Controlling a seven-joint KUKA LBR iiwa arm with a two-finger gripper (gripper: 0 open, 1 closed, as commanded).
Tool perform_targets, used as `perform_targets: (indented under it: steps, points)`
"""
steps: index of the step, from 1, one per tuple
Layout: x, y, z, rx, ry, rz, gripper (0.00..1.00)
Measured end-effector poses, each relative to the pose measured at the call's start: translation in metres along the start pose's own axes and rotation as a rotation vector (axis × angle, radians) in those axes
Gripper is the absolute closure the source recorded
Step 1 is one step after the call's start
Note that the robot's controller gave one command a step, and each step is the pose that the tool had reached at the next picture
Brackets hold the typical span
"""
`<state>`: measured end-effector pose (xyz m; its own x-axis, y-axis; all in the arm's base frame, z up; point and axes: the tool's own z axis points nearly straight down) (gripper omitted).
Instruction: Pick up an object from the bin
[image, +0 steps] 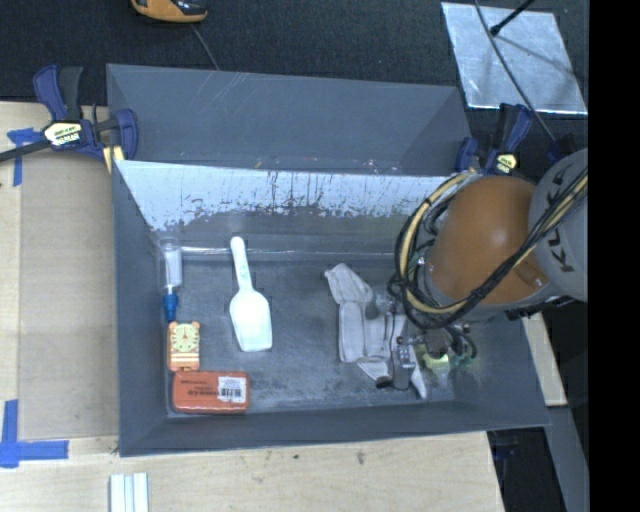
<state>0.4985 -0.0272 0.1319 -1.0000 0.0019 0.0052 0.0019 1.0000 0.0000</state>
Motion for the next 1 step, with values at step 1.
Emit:
perform_targets:
  steps: [1]
  points:
    - [-0.0016, 0.0, -0.0044, 0.0, -0.008, -0.001, 0.0]
